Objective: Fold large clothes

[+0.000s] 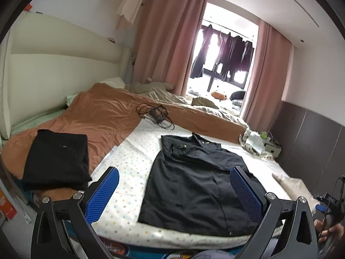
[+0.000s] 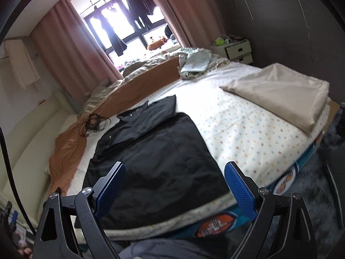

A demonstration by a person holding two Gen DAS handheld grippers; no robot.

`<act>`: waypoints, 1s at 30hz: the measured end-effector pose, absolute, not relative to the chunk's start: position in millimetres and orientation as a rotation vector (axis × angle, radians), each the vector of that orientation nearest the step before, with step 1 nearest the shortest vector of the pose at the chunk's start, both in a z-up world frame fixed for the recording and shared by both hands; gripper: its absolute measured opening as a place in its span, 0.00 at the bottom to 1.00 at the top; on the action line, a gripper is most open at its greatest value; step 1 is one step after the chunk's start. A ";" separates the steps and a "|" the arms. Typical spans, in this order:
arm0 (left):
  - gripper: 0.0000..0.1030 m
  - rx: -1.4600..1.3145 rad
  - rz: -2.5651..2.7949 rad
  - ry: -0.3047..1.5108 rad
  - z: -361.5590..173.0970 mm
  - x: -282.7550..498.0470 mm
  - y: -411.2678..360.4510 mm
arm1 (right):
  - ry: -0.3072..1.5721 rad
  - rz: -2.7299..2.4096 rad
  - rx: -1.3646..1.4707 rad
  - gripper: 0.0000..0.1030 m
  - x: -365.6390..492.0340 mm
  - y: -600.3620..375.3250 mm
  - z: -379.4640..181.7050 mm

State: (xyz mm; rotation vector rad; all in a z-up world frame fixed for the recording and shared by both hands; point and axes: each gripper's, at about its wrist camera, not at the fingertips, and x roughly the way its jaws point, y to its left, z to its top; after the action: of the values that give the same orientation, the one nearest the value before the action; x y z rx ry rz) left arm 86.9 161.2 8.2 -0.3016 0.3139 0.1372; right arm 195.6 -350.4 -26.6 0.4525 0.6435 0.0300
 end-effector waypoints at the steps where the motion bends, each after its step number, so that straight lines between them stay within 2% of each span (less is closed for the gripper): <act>1: 1.00 -0.298 0.131 0.323 3.4 81.5 158.2 | 0.653 0.028 0.452 0.90 190.9 -352.7 -31.3; 13: 0.99 -0.402 0.138 0.419 -49.9 42.5 150.3 | 0.720 0.041 0.414 0.90 155.3 -380.2 -55.2; 24: 0.99 -0.434 0.157 0.485 -64.6 43.7 142.0 | 0.738 0.067 0.436 0.89 144.5 -402.9 -74.6; 30: 0.96 -0.451 0.177 0.530 -65.4 60.2 150.2 | 0.760 0.099 0.483 0.88 160.1 -409.0 -82.5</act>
State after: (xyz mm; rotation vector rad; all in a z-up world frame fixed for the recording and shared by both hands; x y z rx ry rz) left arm 60.2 150.2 -65.4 -0.4510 0.5297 0.1768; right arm 160.1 -409.0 -82.5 0.4833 0.7597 0.0994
